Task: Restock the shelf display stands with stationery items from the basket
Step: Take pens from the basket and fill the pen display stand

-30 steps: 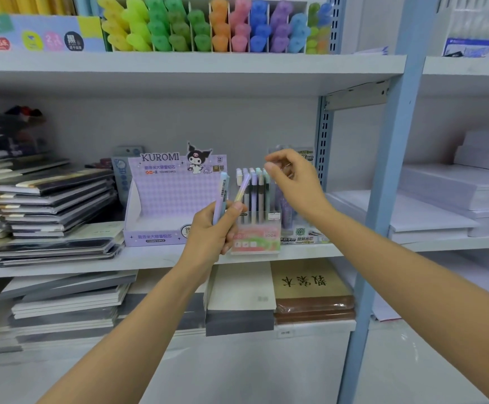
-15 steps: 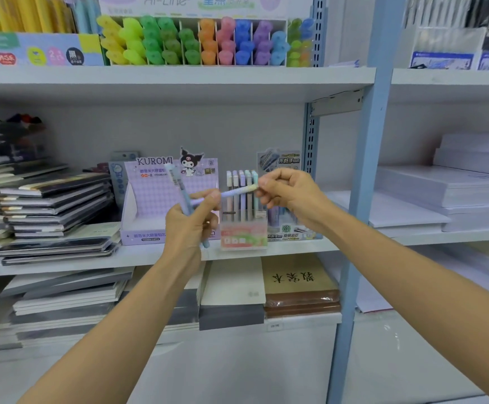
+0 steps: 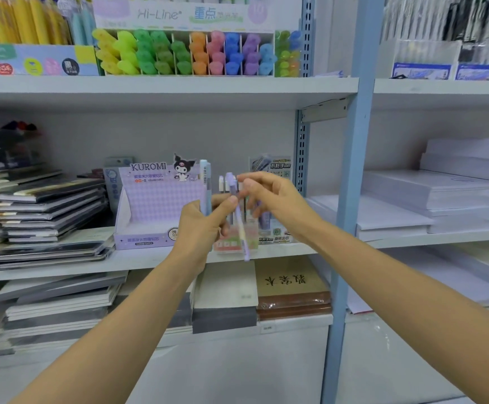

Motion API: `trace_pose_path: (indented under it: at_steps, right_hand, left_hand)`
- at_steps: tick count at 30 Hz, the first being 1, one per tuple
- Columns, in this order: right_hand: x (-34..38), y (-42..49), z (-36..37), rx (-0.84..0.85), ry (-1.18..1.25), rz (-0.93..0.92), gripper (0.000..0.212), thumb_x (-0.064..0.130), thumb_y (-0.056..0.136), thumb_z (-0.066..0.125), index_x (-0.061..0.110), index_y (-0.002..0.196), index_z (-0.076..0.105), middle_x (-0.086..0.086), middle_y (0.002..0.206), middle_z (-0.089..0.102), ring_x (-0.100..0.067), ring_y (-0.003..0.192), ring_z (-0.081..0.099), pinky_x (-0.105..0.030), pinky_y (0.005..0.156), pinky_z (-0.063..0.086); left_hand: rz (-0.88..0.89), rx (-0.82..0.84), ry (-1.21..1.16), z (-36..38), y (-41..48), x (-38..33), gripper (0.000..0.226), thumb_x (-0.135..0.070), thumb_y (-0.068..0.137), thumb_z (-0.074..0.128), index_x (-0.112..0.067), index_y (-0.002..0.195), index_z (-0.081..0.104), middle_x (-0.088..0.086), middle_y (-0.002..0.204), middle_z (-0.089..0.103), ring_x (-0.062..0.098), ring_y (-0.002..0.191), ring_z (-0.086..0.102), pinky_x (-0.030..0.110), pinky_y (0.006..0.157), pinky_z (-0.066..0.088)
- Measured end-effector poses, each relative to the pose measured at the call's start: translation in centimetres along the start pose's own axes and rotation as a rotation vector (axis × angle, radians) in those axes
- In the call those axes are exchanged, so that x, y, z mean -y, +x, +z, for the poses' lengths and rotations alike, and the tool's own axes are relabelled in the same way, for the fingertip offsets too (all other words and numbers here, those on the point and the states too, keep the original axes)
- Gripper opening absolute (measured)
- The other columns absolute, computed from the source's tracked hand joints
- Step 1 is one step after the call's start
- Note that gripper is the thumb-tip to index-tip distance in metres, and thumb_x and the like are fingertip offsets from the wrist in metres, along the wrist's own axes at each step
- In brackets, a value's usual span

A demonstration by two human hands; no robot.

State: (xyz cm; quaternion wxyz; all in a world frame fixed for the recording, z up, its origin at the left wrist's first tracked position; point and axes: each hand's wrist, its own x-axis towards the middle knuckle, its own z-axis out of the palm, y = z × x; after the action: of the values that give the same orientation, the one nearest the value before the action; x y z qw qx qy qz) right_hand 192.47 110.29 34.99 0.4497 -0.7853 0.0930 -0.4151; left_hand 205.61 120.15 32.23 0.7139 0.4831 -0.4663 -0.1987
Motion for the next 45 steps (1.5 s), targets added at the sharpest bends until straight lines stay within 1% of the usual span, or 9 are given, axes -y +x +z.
trace_pose_path:
  at_steps: [3,9,13,18,20,22,29,36,45]
  right_hand:
    - [0.9,0.7,0.5,0.001,-0.049,-0.027,0.024,0.016,0.095,0.06,0.006,0.116,0.067,-0.009,0.095,0.071,-0.013,0.083,0.065,-0.028,0.075,0.056]
    - [0.9,1.7,0.2,-0.099,0.0,-0.058,0.018,0.014,0.098,0.054,0.005,0.105,0.067,-0.004,0.081,0.07,-0.01,0.071,0.064,-0.02,0.062,0.051]
    - [1.2,3.1,-1.3,-0.268,0.122,-0.092,0.011,0.015,0.097,0.056,0.01,0.097,0.066,-0.008,0.079,0.072,-0.018,0.072,0.07,-0.025,0.064,0.059]
    - [0.1,5.2,-2.7,-0.408,0.027,-0.151,0.012,0.016,0.097,0.057,0.005,0.096,0.063,-0.019,0.084,0.071,-0.029,0.081,0.072,-0.034,0.068,0.061]
    - [-0.9,5.7,-2.7,-0.39,-0.087,-0.145,0.014,0.014,0.098,0.056,0.002,0.097,0.064,-0.022,0.085,0.071,-0.026,0.078,0.071,-0.032,0.067,0.061]
    - [-2.0,6.0,-2.4,-0.357,-0.182,-0.124,0.016,0.012,0.097,0.056,-0.002,0.099,0.064,-0.02,0.085,0.071,-0.023,0.076,0.071,-0.029,0.066,0.06]
    - [-4.7,5.7,-1.8,-0.262,-0.383,-0.11,0.018,0.013,0.097,0.056,-0.002,0.097,0.064,-0.012,0.08,0.071,-0.015,0.071,0.069,-0.019,0.065,0.057]
    - [-4.4,6.4,-2.0,-0.177,-0.428,-0.098,0.013,0.013,0.097,0.056,0.002,0.101,0.06,-0.006,0.079,0.072,-0.002,0.068,0.067,-0.019,0.065,0.057]
    - [-6.0,6.4,-1.1,-0.293,-0.746,-0.15,0.013,0.022,0.086,0.071,0.017,0.086,0.059,0.004,0.08,0.055,-0.013,0.076,0.048,-0.026,0.067,0.037]
  left_hand:
    - [0.008,0.07,0.026,0.4,-0.1,0.0,0.012,-0.018,0.088,0.07,-0.02,0.077,0.073,-0.006,0.049,0.06,0.007,0.039,0.046,0.015,0.039,0.037]
    - [-0.097,0.031,-0.035,0.1,0.8,0.2,0.021,-0.035,0.088,0.065,-0.015,0.092,0.064,-0.002,0.064,0.058,0.008,0.045,0.046,0.017,0.038,0.035]
    - [-0.162,0.051,-0.172,-0.6,1.4,0.4,0.016,-0.027,0.084,0.054,-0.012,0.082,0.058,0.001,0.064,0.054,0.009,0.047,0.044,0.019,0.034,0.03]
    - [-0.035,0.115,-0.03,-2.1,1.5,1.3,0.03,-0.029,0.103,0.042,-0.012,0.085,0.06,-0.003,0.055,0.046,0.015,0.054,0.051,0.023,0.054,0.049]
    - [-0.025,0.128,0.016,-2.4,1.6,1.5,0.031,-0.032,0.103,0.041,-0.013,0.088,0.059,-0.005,0.052,0.042,0.016,0.056,0.055,0.026,0.062,0.055]
    - [-0.029,0.14,0.049,-2.5,1.6,1.7,0.031,-0.034,0.103,0.04,-0.012,0.091,0.059,-0.008,0.051,0.038,0.014,0.049,0.049,0.027,0.056,0.053]
    - [-0.12,0.143,0.044,-2.8,1.8,2.9,0.028,-0.037,0.103,0.041,-0.016,0.1,0.058,-0.011,0.051,0.034,0.007,0.041,0.028,0.019,0.038,0.026]
    - [-0.151,0.15,0.01,-3.0,2.0,3.7,0.023,-0.028,0.103,0.039,-0.013,0.108,0.056,-0.005,0.058,0.041,0.011,0.045,0.033,0.022,0.042,0.029]
    - [-0.068,0.201,0.051,-3.1,1.6,4.0,0.028,-0.03,0.105,0.038,-0.015,0.109,0.062,-0.004,0.059,0.048,0.011,0.053,0.048,0.023,0.052,0.045]
